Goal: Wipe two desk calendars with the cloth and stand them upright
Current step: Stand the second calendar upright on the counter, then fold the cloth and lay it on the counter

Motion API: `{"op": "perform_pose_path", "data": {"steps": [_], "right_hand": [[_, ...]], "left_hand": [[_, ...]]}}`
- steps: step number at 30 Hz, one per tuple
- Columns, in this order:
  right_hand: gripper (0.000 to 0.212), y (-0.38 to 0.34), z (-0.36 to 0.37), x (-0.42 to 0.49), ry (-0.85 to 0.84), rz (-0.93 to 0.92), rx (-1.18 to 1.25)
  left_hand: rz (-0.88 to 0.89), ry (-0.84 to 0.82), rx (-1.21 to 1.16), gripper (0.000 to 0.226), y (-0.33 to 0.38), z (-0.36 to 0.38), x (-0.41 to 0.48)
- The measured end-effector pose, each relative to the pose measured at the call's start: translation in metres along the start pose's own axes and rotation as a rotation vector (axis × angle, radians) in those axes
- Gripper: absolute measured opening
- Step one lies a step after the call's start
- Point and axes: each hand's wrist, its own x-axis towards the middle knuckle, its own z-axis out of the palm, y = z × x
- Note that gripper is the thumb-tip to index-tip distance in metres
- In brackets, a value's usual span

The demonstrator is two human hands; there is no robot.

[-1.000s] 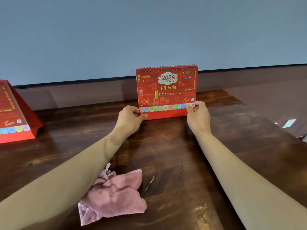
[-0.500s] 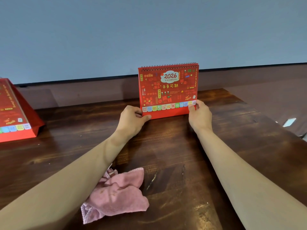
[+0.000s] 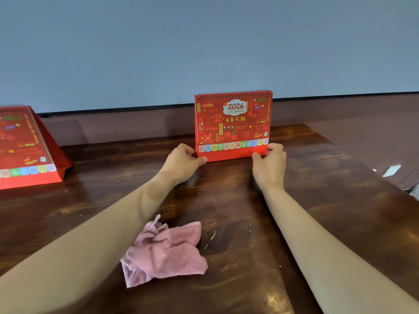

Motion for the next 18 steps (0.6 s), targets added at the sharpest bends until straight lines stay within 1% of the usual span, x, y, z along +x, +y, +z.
{"op": "perform_pose_path", "data": {"steps": [2,3,4,5,8,13,14,16,18], "right_hand": [[0.033,-0.002,0.004,-0.022,-0.06,-0.06,-0.001],[0.032,-0.006,0.006,-0.033,-0.102,-0.088,-0.011],[0.03,-0.011,0.007,-0.044,-0.142,-0.111,-0.02],[0.028,-0.017,0.009,-0.051,-0.18,-0.129,-0.021],[0.024,-0.037,0.009,-0.081,-0.279,-0.176,-0.003],[0.015,-0.061,0.0,-0.122,-0.407,-0.237,-0.014],[0.015,-0.063,-0.003,-0.129,-0.425,-0.255,-0.024],[0.016,-0.064,-0.007,-0.142,-0.451,-0.276,-0.049],[0.014,-0.066,-0.01,-0.153,-0.473,-0.285,-0.095]], "left_hand": [[0.029,-0.002,0.111,0.039,0.001,-0.008,-0.011],[0.054,-0.019,0.18,0.029,0.0,-0.013,-0.018],[0.08,-0.053,0.235,0.022,0.0,-0.019,-0.026],[0.109,-0.103,0.272,0.025,0.0,-0.024,-0.033],[0.173,-0.264,0.317,0.042,-0.004,-0.038,-0.065],[0.206,-0.424,0.534,0.062,-0.001,-0.062,-0.117],[0.209,-0.464,0.572,0.063,0.0,-0.068,-0.128],[0.223,-0.549,0.616,0.059,0.0,-0.08,-0.149],[0.277,-0.565,0.612,0.044,-0.002,-0.085,-0.161]]}}
